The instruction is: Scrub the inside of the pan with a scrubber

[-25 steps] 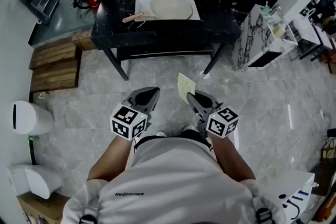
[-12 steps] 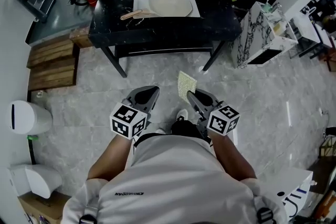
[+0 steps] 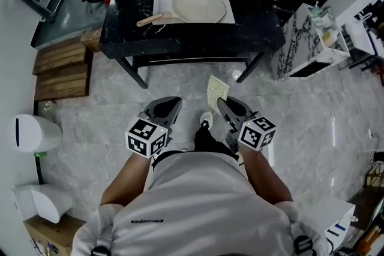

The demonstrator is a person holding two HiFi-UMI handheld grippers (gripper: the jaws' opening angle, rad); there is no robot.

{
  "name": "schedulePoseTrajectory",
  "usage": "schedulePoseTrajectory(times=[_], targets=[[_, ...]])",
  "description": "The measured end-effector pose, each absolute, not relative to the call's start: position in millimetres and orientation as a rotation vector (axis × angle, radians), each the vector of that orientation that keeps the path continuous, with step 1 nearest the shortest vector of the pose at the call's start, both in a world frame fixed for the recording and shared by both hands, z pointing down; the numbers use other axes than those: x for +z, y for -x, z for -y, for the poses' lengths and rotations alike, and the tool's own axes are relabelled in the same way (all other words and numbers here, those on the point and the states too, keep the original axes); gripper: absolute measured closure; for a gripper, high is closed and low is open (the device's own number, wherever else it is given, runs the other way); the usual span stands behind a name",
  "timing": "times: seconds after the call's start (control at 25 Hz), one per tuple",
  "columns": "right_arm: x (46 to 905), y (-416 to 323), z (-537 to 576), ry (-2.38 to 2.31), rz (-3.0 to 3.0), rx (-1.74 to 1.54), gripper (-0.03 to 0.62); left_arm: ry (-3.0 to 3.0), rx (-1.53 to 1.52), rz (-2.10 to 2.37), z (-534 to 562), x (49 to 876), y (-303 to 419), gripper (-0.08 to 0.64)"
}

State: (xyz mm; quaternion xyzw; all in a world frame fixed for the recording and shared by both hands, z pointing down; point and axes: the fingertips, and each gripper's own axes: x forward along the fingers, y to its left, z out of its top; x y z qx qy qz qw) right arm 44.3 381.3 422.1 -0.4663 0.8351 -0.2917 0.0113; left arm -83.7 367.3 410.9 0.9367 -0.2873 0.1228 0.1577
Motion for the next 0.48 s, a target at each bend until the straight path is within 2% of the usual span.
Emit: schedulePoseTrajectory(times=[0.48], targets=[[404,-98,-239,1.418,-2.723,-0.795,0.522,-2.69,0.346,0.927,-226,387,30,0.545]])
